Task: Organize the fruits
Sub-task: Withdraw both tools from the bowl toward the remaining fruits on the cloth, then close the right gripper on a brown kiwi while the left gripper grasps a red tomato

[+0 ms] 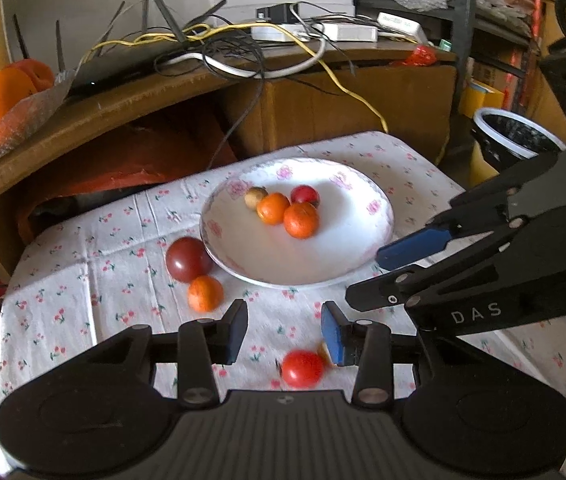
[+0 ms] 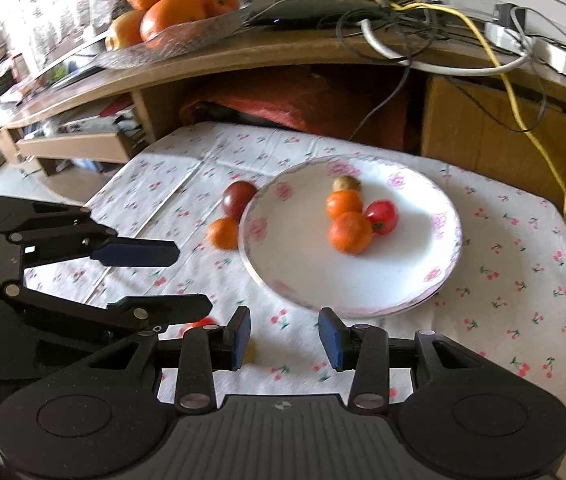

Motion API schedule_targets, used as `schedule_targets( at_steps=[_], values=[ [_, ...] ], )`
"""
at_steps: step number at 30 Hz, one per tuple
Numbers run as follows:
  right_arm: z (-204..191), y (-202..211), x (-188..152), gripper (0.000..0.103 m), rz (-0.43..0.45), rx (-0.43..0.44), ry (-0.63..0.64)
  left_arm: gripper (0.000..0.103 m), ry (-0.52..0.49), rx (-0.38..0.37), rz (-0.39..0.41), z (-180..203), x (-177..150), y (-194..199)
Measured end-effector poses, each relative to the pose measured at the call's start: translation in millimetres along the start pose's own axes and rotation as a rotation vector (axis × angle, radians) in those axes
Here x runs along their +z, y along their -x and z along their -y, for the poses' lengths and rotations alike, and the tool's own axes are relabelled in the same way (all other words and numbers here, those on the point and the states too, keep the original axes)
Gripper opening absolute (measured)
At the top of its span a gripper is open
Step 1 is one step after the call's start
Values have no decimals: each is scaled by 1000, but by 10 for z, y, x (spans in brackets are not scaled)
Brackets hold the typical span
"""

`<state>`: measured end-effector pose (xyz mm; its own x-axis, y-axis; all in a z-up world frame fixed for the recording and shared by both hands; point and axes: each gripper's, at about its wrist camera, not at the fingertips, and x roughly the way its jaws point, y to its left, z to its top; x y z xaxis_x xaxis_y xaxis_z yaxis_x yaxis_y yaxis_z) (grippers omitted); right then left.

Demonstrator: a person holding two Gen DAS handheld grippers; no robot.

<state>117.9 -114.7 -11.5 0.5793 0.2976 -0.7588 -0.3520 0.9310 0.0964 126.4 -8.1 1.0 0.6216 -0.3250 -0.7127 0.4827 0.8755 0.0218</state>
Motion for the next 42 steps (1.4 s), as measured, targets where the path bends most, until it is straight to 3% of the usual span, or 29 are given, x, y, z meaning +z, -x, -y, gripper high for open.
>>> schedule_targets(
  at_steps=[10,23,29,30,37,42],
  values=[
    [-136,-162,-88,36,-77,75,49,49,-70,-49,-75,7,-273,-24],
    [-145,-336,-81,36,-106,103,76,50,-96,-67,-98,19,-330,-85],
    [-148,-348,-81,26,-140,124,90,50,-102,-73,-102,15,-328,-105],
    [-144,-351,-76,20,-146,124,89,50,-102,-75,-102,13,-326,-110],
    [-109,-320,-89,20,-157,129,83,50,-106,-80,-106,15,-310,-187],
    [-66,-290,-61,20,-154,88,101,50,-111,-79,-108,34,-267,-291]
  ],
)
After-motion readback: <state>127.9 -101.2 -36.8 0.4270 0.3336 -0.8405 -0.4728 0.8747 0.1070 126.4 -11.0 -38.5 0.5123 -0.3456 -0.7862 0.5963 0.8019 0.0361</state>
